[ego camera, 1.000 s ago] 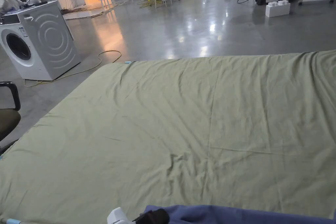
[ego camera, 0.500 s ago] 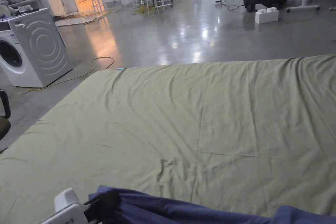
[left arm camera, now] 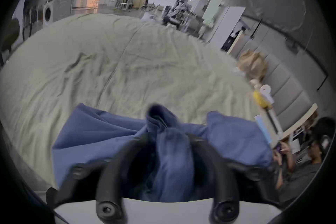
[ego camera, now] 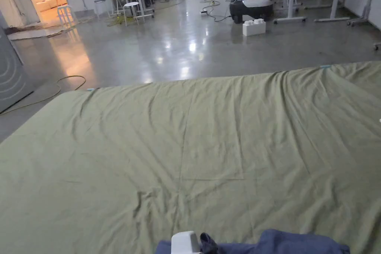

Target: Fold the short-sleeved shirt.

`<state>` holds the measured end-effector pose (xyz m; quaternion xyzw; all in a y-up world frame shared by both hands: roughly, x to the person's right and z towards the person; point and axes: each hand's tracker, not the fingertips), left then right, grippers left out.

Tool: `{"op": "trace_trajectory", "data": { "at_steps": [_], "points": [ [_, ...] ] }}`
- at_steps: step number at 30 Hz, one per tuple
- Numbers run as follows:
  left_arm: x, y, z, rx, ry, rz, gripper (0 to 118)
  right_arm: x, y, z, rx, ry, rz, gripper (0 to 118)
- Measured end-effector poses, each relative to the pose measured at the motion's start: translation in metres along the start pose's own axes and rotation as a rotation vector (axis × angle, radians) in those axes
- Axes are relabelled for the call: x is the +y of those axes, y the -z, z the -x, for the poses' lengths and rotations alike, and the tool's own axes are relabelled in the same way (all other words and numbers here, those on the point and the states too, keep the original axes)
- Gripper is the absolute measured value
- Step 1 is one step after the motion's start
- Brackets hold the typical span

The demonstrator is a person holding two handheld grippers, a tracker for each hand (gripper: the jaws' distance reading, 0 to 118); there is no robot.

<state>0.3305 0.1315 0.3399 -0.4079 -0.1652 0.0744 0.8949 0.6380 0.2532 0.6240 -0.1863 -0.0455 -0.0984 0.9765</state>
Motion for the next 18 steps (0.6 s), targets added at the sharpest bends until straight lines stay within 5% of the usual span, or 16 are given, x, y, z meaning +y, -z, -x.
{"op": "trace_trajectory", "data": {
  "at_steps": [2, 5, 7, 8, 9, 18],
  "points": [
    [0.004, -0.011, -0.003, -0.086, -0.016, -0.038, 76, -0.005, -0.006, -0.009, -0.026, 0.011, 0.007, 0],
    [0.023, -0.047, 0.008, -0.269, -0.048, -0.161, 80, -0.014, -0.007, -0.023, -0.039, 0.071, 0.026, 0],
    [0.035, -0.064, 0.023, -0.208, -0.075, -0.209, 68, -0.020, -0.004, -0.030, -0.041, 0.112, 0.037, 0],
    [0.037, -0.066, 0.032, -0.199, -0.123, -0.207, 46, -0.021, -0.002, -0.031, -0.045, 0.122, 0.038, 0],
    [0.036, -0.064, 0.041, -0.204, -0.171, -0.209, 6, -0.021, -0.002, -0.032, -0.043, 0.128, 0.034, 0],
    [-0.031, 0.037, 0.023, -0.212, -0.230, 0.135, 1, -0.025, 0.004, -0.027, 0.000, 0.157, 0.030, 0]
  ]
}}
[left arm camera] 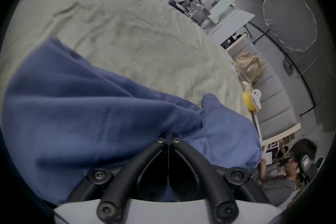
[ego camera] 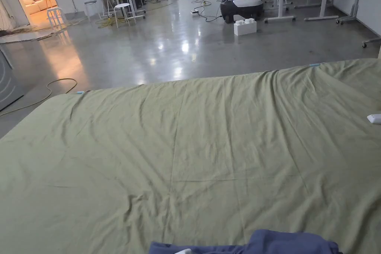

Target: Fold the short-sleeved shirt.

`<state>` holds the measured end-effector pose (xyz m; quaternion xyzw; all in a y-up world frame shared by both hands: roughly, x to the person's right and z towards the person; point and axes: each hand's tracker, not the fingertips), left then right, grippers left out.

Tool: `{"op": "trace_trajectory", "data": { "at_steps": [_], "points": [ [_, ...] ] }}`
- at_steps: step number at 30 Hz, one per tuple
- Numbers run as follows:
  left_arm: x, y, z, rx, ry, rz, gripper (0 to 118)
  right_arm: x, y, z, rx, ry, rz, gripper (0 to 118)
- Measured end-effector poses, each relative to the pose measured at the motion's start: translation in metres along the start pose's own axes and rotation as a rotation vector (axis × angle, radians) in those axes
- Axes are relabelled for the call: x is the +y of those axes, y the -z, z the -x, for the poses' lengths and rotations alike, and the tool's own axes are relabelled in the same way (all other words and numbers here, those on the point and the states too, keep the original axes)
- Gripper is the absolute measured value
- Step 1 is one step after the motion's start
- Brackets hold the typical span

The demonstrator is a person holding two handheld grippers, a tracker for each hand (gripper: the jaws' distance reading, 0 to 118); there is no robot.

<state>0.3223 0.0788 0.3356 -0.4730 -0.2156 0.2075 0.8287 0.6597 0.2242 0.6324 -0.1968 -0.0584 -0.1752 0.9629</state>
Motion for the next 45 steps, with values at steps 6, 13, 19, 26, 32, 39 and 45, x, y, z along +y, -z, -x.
{"op": "trace_trajectory", "data": {
  "at_steps": [6, 13, 19, 26, 32, 39, 45],
  "points": [
    [0.023, -0.038, -0.003, -0.067, 0.051, -0.057, 4, -0.002, 0.003, 0.009, 0.026, -0.023, 0.020, 0],
    [0.050, -0.131, 0.098, -0.102, -0.282, -0.335, 90, -0.005, 0.007, 0.010, 0.080, -0.005, 0.024, 0],
    [0.027, -0.103, 0.149, -0.148, -0.537, -0.268, 79, -0.005, 0.013, 0.017, 0.094, -0.010, 0.044, 0],
    [0.009, -0.077, 0.146, -0.294, -0.710, -0.305, 16, 0.001, 0.009, 0.022, 0.098, -0.031, 0.037, 0],
    [0.056, -0.177, 0.126, -0.150, -0.373, -0.486, 16, 0.000, 0.016, 0.010, 0.097, -0.021, 0.047, 0],
    [0.061, -0.173, 0.013, -0.054, 0.045, -0.439, 16, -0.007, 0.027, 0.013, 0.110, 0.009, 0.064, 0],
    [0.004, -0.063, -0.067, -0.040, 0.223, -0.287, 18, -0.010, 0.012, 0.021, 0.113, 0.003, 0.056, 0]
  ]
}}
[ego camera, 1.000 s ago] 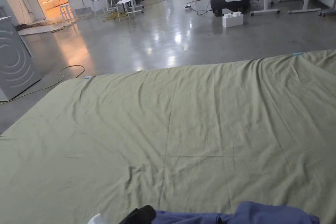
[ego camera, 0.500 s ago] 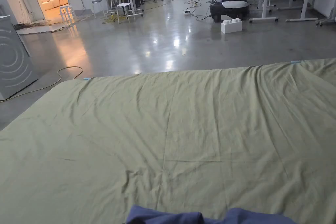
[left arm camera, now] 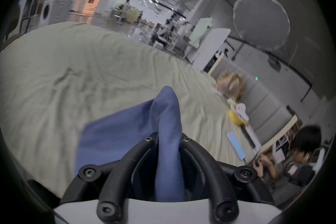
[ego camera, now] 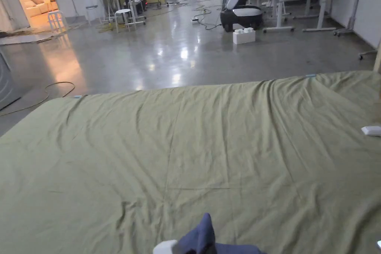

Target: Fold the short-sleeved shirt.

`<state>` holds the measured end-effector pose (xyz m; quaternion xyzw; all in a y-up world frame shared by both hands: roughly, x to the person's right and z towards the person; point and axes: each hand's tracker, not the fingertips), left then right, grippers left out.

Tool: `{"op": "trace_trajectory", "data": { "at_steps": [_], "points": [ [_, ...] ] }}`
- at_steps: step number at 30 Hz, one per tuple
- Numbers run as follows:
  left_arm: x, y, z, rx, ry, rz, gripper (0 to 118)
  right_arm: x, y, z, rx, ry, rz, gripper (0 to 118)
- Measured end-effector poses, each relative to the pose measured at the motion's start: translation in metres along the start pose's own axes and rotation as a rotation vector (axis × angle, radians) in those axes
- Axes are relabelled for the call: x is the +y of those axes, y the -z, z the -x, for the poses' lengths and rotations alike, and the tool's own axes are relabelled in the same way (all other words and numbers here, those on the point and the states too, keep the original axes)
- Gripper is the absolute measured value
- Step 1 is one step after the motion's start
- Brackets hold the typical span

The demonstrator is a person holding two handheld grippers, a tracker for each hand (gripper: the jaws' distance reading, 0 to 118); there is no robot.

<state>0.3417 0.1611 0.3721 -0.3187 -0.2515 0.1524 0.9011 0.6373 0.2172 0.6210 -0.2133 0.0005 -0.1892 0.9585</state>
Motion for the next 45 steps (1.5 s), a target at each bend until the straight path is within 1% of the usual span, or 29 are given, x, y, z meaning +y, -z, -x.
{"op": "trace_trajectory", "data": {
  "at_steps": [2, 4, 5, 7, 8, 10, 11, 12, 13, 16, 18, 20, 21, 23, 26, 29, 31, 33, 35, 36, 37, 38, 39, 40, 41, 42, 43, 44, 45],
  "points": [
    [-0.019, 0.017, -0.019, -0.009, 0.040, 0.034, 29, -0.005, -0.005, -0.003, -0.006, 0.005, 0.006, 0],
    [-0.027, 0.026, -0.022, -0.101, 0.013, 0.095, 62, -0.010, -0.007, -0.006, -0.020, 0.023, 0.018, 0],
    [-0.026, 0.027, -0.025, -0.115, 0.000, 0.118, 74, -0.013, -0.007, -0.009, -0.025, 0.034, 0.024, 0],
    [-0.023, 0.019, -0.026, -0.107, 0.009, 0.108, 76, -0.016, -0.005, -0.014, -0.037, 0.051, 0.037, 0],
    [-0.015, 0.008, -0.021, -0.128, 0.025, 0.061, 75, -0.017, -0.005, -0.015, -0.043, 0.051, 0.038, 0],
    [-0.001, -0.008, -0.011, -0.167, -0.003, 0.011, 59, -0.019, -0.006, -0.018, -0.044, 0.059, 0.039, 0],
    [0.005, -0.012, -0.004, -0.199, -0.042, 0.000, 44, -0.020, -0.006, -0.019, -0.040, 0.067, 0.041, 0],
    [0.009, -0.014, 0.002, -0.202, -0.079, -0.003, 13, -0.020, -0.005, -0.020, -0.036, 0.070, 0.044, 0],
    [0.010, -0.009, 0.005, -0.160, -0.106, 0.007, 2, -0.020, -0.005, -0.020, -0.034, 0.069, 0.046, 0],
    [0.003, 0.020, 0.008, -0.128, -0.104, 0.043, 2, -0.020, -0.004, -0.019, -0.040, 0.054, 0.054, 0],
    [-0.012, 0.050, 0.003, -0.181, -0.135, 0.209, 2, -0.019, -0.004, -0.018, -0.041, 0.048, 0.054, 0],
    [-0.039, 0.080, -0.007, -0.148, -0.095, 0.348, 2, -0.019, -0.005, -0.016, -0.038, 0.047, 0.060, 0],
    [-0.051, 0.088, -0.006, -0.085, -0.020, 0.387, 0, -0.020, -0.004, -0.014, -0.041, 0.044, 0.066, 0],
    [-0.047, 0.080, -0.009, -0.117, -0.054, 0.295, 0, -0.020, -0.002, -0.010, -0.045, 0.031, 0.086, 0],
    [-0.031, 0.073, -0.019, -0.104, -0.038, 0.317, 0, -0.019, 0.017, 0.003, -0.039, 0.003, 0.158, 0],
    [-0.002, 0.034, -0.016, -0.198, -0.062, 0.169, 0, -0.011, 0.058, 0.022, 0.017, -0.109, 0.221, 0],
    [0.017, 0.003, -0.009, -0.240, -0.062, 0.099, 0, -0.004, 0.096, 0.033, 0.061, -0.136, 0.229, 0],
    [0.032, -0.024, 0.001, -0.203, 0.000, 0.075, 0, 0.004, 0.143, 0.045, 0.117, -0.106, 0.276, 0],
    [0.040, -0.040, 0.019, -0.141, 0.024, 0.067, 0, 0.007, 0.192, 0.056, 0.098, -0.146, 0.362, 0],
    [0.044, -0.043, 0.031, -0.128, -0.016, 0.080, 7, 0.006, 0.215, 0.061, 0.082, -0.191, 0.402, 0],
    [0.046, -0.046, 0.046, -0.104, -0.065, 0.093, 21, 0.001, 0.236, 0.062, 0.090, -0.227, 0.453, 0],
    [0.045, -0.048, 0.059, -0.071, -0.102, 0.105, 43, -0.007, 0.254, 0.061, 0.070, -0.254, 0.500, 0],
    [0.042, -0.049, 0.071, -0.034, -0.127, 0.112, 75, -0.017, 0.269, 0.058, 0.027, -0.301, 0.553, 0],
    [0.038, -0.047, 0.083, 0.001, -0.145, 0.114, 92, -0.031, 0.281, 0.053, -0.020, -0.372, 0.622, 0],
    [0.035, -0.047, 0.093, 0.008, -0.164, 0.119, 100, -0.039, 0.284, 0.049, -0.014, -0.388, 0.620, 0],
    [0.031, -0.047, 0.105, -0.006, -0.200, 0.125, 100, -0.032, 0.277, 0.049, 0.004, -0.315, 0.537, 0],
    [0.028, -0.046, 0.117, -0.031, -0.250, 0.128, 100, -0.028, 0.271, 0.051, -0.028, -0.260, 0.570, 0],
    [0.024, -0.042, 0.127, -0.058, -0.312, 0.141, 100, -0.028, 0.270, 0.056, -0.031, -0.296, 0.569, 0],
    [0.021, -0.035, 0.136, -0.086, -0.376, 0.167, 101, -0.032, 0.272, 0.060, -0.040, -0.365, 0.570, 0]
  ]
}}
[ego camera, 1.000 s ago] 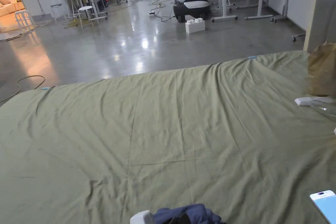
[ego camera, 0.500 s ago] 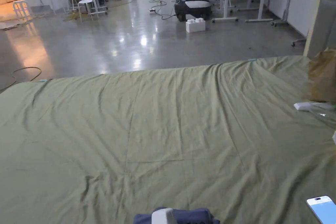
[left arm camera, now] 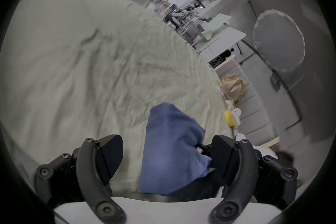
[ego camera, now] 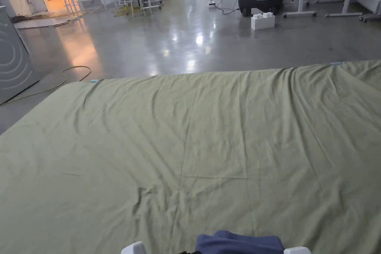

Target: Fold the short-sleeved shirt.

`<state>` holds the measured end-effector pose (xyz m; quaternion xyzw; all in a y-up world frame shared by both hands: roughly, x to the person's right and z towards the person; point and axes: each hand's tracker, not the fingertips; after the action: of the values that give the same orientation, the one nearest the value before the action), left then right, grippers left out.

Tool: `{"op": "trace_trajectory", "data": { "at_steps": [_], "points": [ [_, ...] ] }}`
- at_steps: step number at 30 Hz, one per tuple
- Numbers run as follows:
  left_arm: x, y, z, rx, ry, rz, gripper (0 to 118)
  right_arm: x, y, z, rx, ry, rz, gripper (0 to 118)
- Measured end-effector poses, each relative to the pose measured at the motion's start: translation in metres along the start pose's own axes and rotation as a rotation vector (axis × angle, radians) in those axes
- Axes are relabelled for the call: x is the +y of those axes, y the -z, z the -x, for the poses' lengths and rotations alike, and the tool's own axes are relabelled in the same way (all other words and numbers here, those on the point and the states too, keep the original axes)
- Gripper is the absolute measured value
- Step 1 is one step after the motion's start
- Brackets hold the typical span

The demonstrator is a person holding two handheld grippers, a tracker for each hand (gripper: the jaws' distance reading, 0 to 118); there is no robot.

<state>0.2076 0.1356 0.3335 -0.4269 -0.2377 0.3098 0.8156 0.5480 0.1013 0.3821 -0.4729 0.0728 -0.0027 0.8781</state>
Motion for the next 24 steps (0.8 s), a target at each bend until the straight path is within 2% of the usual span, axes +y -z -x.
{"op": "trace_trajectory", "data": {
  "at_steps": [2, 4, 8, 9, 11, 12, 16, 18, 20, 24],
  "points": [
    [0.001, 0.018, 0.012, -0.070, -0.120, 0.050, 101, 0.002, 0.001, 0.007, -0.024, -0.037, -0.003, 0],
    [-0.002, 0.040, 0.016, -0.139, -0.130, 0.112, 101, 0.001, 0.000, 0.009, -0.031, -0.045, -0.005, 0],
    [-0.011, 0.080, 0.016, -0.128, -0.100, 0.181, 98, 0.002, 0.000, 0.004, -0.017, -0.036, 0.000, 0],
    [-0.008, 0.082, 0.012, -0.152, -0.101, 0.172, 84, 0.002, 0.000, 0.004, -0.015, -0.032, 0.002, 0],
    [-0.009, 0.086, 0.008, -0.055, -0.103, 0.186, 35, 0.000, -0.001, 0.004, -0.014, -0.029, -0.002, 0],
    [-0.009, 0.088, 0.008, -0.046, -0.103, 0.187, 31, -0.002, -0.002, 0.005, -0.015, -0.031, -0.012, 0],
    [-0.002, 0.075, 0.005, -0.074, -0.131, 0.181, 30, -0.002, -0.009, 0.007, -0.020, -0.030, -0.033, 0],
    [0.013, 0.051, 0.001, -0.136, -0.124, 0.158, 29, 0.003, -0.024, 0.003, 0.044, 0.048, -0.062, 0],
    [0.036, 0.003, 0.003, -0.170, -0.070, 0.030, 29, 0.003, -0.046, 0.000, 0.101, 0.139, -0.144, 0],
    [0.113, -0.099, 0.055, 0.008, -0.032, -0.056, 29, -0.008, -0.074, -0.002, 0.154, 0.176, -0.177, 0]
  ]
}}
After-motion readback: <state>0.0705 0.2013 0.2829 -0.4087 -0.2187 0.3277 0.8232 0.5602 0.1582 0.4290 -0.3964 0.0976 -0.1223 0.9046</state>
